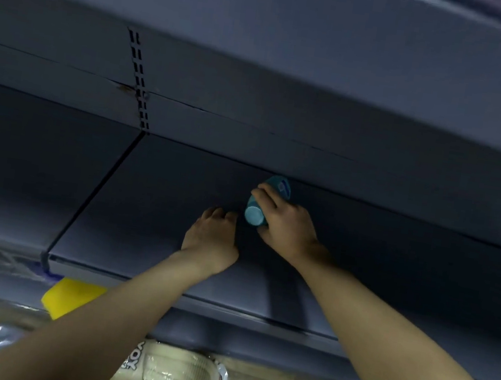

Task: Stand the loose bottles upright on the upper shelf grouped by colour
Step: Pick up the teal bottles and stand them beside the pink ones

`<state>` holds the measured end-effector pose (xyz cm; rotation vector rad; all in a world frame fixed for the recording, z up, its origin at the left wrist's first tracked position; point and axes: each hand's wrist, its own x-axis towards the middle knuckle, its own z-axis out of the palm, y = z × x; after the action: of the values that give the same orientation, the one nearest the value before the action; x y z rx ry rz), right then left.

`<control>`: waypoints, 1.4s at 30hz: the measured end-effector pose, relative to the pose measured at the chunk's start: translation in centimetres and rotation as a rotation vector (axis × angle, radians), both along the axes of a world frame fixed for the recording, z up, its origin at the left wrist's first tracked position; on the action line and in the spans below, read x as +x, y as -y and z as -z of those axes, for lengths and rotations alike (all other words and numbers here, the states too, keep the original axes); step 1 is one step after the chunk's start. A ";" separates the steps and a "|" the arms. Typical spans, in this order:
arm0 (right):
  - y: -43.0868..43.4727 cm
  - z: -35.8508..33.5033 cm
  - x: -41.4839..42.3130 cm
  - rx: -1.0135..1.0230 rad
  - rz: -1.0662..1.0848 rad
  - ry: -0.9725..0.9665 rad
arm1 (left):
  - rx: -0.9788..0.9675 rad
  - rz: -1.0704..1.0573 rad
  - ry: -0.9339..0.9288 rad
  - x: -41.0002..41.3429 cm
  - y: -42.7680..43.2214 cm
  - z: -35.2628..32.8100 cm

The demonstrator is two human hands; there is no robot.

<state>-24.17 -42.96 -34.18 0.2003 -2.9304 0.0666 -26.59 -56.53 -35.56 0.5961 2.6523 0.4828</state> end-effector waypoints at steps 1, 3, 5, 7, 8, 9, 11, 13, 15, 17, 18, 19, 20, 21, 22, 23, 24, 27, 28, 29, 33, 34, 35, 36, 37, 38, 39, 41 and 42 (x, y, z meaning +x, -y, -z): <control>0.2 -0.2 0.6 -0.047 -0.004 -0.004 | 0.004 0.008 0.004 0.5 0.3 -0.4; 1.0 -1.3 1.9 -0.160 -0.003 0.004 | 0.010 0.016 0.000 1.3 1.1 -1.4; 2.0 -3.0 3.2 -0.275 0.062 0.052 | 0.004 0.019 -0.006 2.1 2.1 -2.6; 3.0 -4.4 4.6 -0.375 0.187 0.121 | -0.012 0.031 0.006 3.0 3.2 -3.8; 3.6 -5.2 5.3 -0.414 0.238 0.171 | -0.018 0.044 0.012 3.5 3.8 -4.5; 4.3 -6.1 5.9 -0.443 0.261 0.188 | -0.024 0.058 0.020 3.9 4.4 -5.3; 5.5 -7.7 6.9 -0.481 0.260 0.156 | -0.025 0.073 0.039 4.5 5.7 -6.7; 6.5 -8.9 7.6 -0.516 0.239 0.129 | -0.017 0.082 0.061 5.0 6.9 -8.2; 7.2 -10.3 8.2 -0.581 0.228 0.125 | -0.008 0.095 0.070 5.4 8.1 -9.7; 7.7 -11.9 9.0 -0.634 0.204 0.146 | 0.004 0.094 0.082 5.8 9.3 -11.1; 7.9 -12.7 9.3 -0.644 0.184 0.152 | 0.008 0.089 0.096 5.9 9.9 -11.8; 8.1 -13.5 9.7 -0.648 0.166 0.163 | 0.008 0.088 0.108 6.2 10.4 -12.4; 8.4 -14.3 10.1 -0.653 0.148 0.168 | 0.002 0.092 0.118 6.4 11.0 -13.0; 8.6 -15.1 10.5 -0.664 0.136 0.169 | -0.004 0.100 0.127 6.7 11.5 -13.6; 8.9 -16.0 10.9 -0.677 0.127 0.167 | -0.003 0.105 0.135 7.0 12.0 -14.2; 9.3 -16.8 11.4 -0.696 0.125 0.164 | 0.006 0.107 0.138 7.3 12.4 -14.8; 9.7 -17.6 12.0 -0.717 0.125 0.164 | 0.019 0.109 0.138 7.5 12.9 -15.5; 10.5 -19.8 14.0 -0.764 0.114 0.175 | 0.091 0.115 0.104 8.0 14.0 -17.6; 10.7 -20.5 14.7 -0.783 0.109 0.185 | 0.122 0.125 0.097 8.1 14.3 -18.3; 10.8 -21.3 15.2 -0.805 0.107 0.193 | 0.158 0.145 0.093 8.3 14.5 -19.1; 10.5 -25.0 16.7 -0.870 0.078 0.175 | 0.372 0.245 0.108 9.1 13.9 -22.4; 10.3 -26.1 17.0 -0.879 0.067 0.164 | 0.422 0.259 0.120 9.4 13.6 -23.3; 10.1 -27.3 17.3 -0.890 0.059 0.153 | 0.459 0.270 0.127 9.6 13.2 -24.1; 9.8 -28.4 17.7 -0.904 0.057 0.146 | 0.487 0.283 0.134 9.8 12.7 -24.9; 9.4 -29.5 17.9 -0.918 0.060 0.143 | 0.507 0.298 0.143 10.0 12.3 -25.6; 9.0 -30.5 18.2 -0.932 0.068 0.139 | 0.528 0.315 0.148 10.2 11.7 -26.3; 8.5 -31.5 18.5 -0.952 0.077 0.129 | 0.547 0.333 0.152 10.4 11.1 -27.0; 7.2 -33.2 19.1 -1.001 0.096 0.089 | 0.580 0.365 0.164 11.0 9.7 -28.4; 6.4 -33.8 19.4 -1.023 0.113 0.065 | 0.595 0.374 0.171 11.3 8.8 -29.0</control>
<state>-4.79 -49.38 -0.33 -0.1338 -2.5517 1.4896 -15.28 -65.37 -6.58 1.1346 2.1447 1.1539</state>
